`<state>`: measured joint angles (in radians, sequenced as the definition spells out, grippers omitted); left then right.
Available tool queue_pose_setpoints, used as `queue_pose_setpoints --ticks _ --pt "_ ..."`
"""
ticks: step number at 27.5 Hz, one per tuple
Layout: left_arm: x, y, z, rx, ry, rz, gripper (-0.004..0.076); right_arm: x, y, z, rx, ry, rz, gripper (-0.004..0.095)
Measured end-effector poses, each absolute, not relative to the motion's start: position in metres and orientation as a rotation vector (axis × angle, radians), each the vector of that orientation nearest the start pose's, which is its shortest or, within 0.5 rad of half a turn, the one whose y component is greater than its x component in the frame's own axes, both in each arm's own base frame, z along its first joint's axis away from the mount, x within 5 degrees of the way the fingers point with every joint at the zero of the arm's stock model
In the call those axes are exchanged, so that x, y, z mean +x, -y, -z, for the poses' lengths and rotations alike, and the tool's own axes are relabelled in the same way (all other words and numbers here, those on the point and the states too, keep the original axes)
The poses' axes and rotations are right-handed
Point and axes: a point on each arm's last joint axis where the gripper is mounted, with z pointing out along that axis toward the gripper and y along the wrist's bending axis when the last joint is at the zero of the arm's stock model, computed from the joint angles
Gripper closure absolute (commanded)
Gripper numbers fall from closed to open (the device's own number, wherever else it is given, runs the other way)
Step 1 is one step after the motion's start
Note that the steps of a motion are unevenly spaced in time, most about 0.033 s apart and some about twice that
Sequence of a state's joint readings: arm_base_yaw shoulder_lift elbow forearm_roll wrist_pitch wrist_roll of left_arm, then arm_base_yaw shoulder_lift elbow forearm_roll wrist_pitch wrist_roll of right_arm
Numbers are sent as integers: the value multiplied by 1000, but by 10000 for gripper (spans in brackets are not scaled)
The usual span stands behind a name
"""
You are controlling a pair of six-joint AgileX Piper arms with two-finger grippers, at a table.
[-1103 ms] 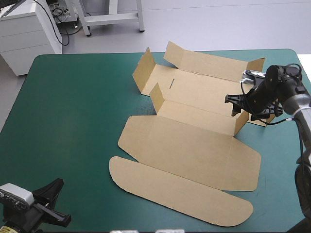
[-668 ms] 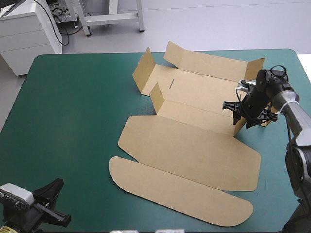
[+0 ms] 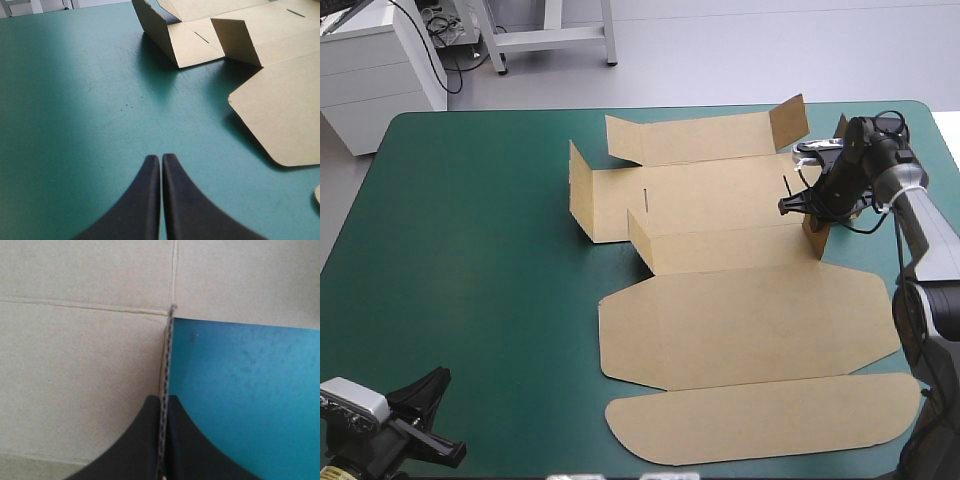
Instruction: Fold the box
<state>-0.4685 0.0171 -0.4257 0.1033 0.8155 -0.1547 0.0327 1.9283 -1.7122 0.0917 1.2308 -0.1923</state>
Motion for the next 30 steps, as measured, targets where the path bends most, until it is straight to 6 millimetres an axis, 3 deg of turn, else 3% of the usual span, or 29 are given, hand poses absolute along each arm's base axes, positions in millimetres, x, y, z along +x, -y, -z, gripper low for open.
queue_pose_setpoints --ticks 3,7,13,21,30 --pt "16 0 -277 312 -1872 305 731 428 -22 -265 -486 -2869 -89 927" --pt "16 0 -277 312 -1872 305 731 455 -26 -265 -665 -2775 -53 928" --pt "16 0 -277 312 -1872 305 731 474 -62 -267 -1023 -2598 15 928" --pt "16 0 -277 312 -1872 305 731 466 -138 -266 -1496 -2323 33 929" --pt "16 0 -277 312 -1872 305 731 441 -205 -268 -1810 -2085 39 929"
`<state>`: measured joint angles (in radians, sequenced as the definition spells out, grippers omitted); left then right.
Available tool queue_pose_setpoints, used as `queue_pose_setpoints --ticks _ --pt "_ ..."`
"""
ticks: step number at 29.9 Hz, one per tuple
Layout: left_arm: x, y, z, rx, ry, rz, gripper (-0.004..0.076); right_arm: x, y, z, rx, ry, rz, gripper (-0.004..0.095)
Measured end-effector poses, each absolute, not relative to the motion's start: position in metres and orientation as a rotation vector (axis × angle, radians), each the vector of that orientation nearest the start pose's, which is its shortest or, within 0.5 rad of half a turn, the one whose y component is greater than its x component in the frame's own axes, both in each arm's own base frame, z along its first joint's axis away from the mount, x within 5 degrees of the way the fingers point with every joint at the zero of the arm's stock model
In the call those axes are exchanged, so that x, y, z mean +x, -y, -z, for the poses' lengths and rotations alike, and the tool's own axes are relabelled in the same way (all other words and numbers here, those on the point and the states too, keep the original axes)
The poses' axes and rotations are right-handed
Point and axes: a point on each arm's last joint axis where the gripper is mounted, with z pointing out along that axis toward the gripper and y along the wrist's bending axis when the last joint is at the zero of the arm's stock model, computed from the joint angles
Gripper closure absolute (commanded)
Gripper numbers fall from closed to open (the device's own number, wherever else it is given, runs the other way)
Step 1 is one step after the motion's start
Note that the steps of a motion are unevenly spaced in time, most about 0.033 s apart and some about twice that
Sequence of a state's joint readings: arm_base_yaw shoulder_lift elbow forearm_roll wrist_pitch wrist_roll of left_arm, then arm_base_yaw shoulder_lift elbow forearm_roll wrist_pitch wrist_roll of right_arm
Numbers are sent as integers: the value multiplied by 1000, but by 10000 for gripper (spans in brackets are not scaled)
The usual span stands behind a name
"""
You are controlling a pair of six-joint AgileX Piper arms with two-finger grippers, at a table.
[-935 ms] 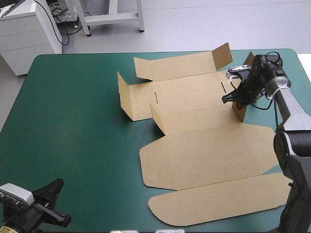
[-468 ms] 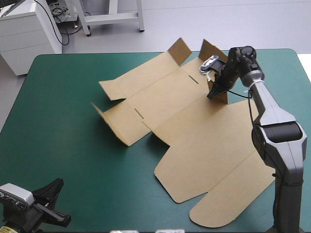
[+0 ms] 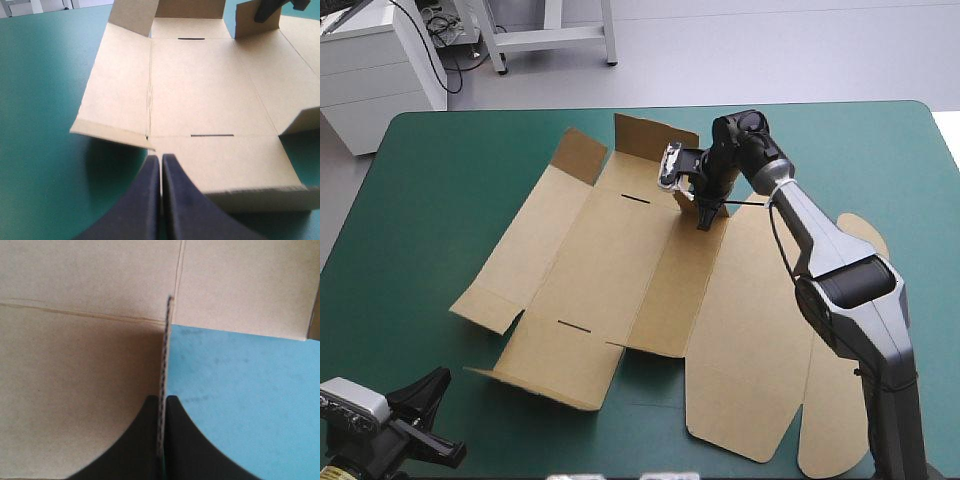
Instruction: Fold the box
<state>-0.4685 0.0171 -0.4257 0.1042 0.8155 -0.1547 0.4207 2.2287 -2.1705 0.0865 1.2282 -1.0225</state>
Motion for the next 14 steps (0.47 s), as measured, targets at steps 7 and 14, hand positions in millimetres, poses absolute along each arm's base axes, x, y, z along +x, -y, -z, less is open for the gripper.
queue_pose_setpoints --ticks 7,14 --pt "16 0 -277 312 -1872 305 731 421 -245 -268 -1921 -1990 77 929" --pt "16 0 -277 312 -1872 305 731 401 -277 -268 -1980 -1924 58 929"
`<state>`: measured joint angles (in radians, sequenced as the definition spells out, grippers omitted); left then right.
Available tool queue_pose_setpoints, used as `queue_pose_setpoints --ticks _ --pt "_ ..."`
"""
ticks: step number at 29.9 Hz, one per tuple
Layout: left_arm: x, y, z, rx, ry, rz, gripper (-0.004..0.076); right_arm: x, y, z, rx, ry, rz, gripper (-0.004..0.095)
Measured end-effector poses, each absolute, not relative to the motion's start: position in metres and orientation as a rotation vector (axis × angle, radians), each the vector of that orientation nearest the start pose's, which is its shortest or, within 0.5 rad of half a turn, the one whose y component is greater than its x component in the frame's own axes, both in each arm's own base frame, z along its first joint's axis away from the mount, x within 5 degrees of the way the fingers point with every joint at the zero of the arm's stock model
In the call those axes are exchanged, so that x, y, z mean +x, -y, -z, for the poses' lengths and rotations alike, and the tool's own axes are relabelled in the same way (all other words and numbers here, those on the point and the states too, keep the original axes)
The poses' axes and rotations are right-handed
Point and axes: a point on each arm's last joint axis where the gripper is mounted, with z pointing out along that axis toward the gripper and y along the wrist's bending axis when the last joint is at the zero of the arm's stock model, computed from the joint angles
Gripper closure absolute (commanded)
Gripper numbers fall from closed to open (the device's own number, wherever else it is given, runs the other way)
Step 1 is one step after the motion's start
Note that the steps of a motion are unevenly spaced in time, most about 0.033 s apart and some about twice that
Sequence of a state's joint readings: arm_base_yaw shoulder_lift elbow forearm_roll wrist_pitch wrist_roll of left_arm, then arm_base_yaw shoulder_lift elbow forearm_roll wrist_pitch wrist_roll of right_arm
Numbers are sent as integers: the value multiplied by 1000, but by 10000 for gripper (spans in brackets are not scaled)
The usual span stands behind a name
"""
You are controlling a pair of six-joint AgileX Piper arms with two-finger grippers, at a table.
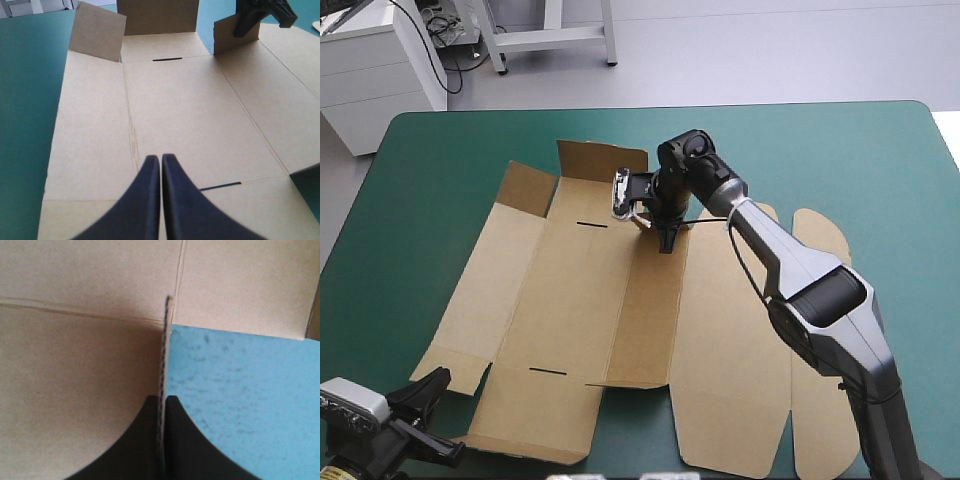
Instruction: Fold the box
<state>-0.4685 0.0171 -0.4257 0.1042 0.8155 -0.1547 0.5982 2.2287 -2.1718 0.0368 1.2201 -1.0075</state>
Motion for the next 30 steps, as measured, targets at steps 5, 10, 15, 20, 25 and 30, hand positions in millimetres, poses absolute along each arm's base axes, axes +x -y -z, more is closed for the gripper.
queue_pose_setpoints --ticks 5,10,15,20,25,30 --pt "16 0 -277 312 -1872 305 731 389 -293 -268 -2018 -1883 56 929" --pt "16 0 -277 312 -1872 305 731 389 -293 -268 -2021 -1886 119 928" --pt "16 0 -277 312 -1872 305 731 388 -294 -268 -2016 -1898 137 811" --pt "16 0 -277 312 -1872 305 731 388 -293 -268 -2028 -1899 141 543" --pt "16 0 -277 312 -1872 305 731 388 -293 -268 -2030 -1900 142 431" --pt "16 0 -277 312 -1872 305 731 390 -294 -276 -1989 -1904 150 431"
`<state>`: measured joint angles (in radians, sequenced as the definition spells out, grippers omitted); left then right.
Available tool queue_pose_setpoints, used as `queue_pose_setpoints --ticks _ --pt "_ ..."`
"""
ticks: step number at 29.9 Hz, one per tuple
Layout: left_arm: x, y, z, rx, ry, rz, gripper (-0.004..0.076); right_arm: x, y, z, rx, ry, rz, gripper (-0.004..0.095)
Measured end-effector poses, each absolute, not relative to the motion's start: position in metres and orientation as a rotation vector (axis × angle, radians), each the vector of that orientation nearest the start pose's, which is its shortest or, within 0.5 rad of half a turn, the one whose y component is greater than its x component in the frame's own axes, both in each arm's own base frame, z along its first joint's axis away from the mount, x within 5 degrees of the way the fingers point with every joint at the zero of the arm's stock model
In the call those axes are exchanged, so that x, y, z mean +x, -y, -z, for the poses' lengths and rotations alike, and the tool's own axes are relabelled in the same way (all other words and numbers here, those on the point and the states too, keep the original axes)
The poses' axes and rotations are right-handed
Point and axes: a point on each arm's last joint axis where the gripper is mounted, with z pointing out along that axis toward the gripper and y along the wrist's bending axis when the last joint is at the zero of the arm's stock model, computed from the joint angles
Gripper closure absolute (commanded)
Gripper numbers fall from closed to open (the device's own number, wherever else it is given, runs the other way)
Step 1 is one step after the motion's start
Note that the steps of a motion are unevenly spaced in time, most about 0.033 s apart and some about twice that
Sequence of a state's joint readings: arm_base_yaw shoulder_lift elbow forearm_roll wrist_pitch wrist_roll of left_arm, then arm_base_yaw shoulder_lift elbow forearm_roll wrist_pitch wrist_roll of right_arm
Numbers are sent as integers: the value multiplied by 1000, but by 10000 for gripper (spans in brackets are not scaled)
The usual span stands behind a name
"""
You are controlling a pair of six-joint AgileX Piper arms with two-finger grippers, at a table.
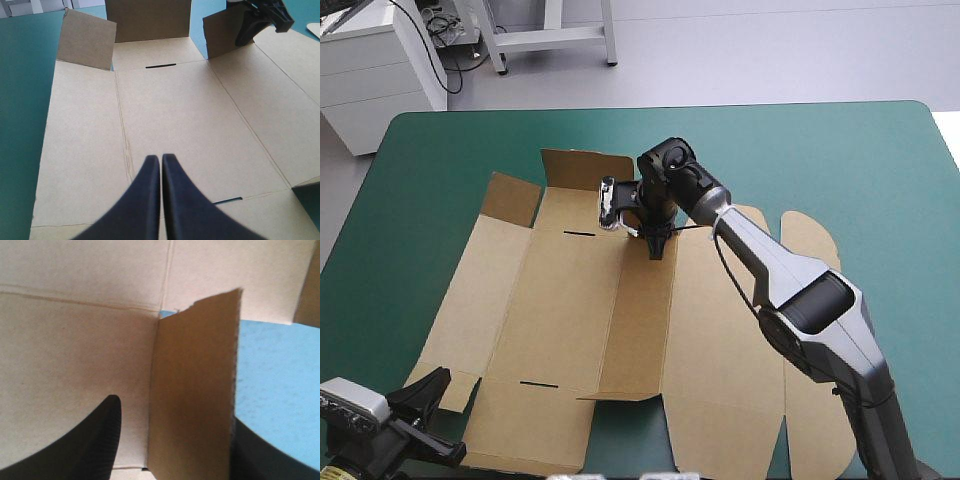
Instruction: Fold the box
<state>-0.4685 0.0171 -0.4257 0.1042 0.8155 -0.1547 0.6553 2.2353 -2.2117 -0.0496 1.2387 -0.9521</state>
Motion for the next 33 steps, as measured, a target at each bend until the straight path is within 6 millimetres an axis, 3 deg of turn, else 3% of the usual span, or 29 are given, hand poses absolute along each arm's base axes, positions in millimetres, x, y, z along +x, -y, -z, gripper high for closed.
queue_pose_setpoints --ticks 4,8,16,20,25,29,33 --pt "16 0 -277 312 -1872 305 731 395 -294 -302 -1851 -1909 206 437" --pt "16 0 -277 312 -1872 305 731 396 -284 -349 -1629 -1908 282 472" --pt "16 0 -277 312 -1872 305 731 366 -232 -450 -1184 -1923 169 521" --pt "16 0 -277 313 -1872 301 731 338 -198 -499 -971 -1903 105 604" --pt "17 -1 -277 315 -1867 275 731 288 -166 -553 -807 -1817 34 933" --pt "17 -2 -277 318 -1864 253 731 245 -139 -583 -731 -1758 -8 923" --pt "17 -2 -277 318 -1864 252 731 206 -114 -590 -695 -1763 -28 923"
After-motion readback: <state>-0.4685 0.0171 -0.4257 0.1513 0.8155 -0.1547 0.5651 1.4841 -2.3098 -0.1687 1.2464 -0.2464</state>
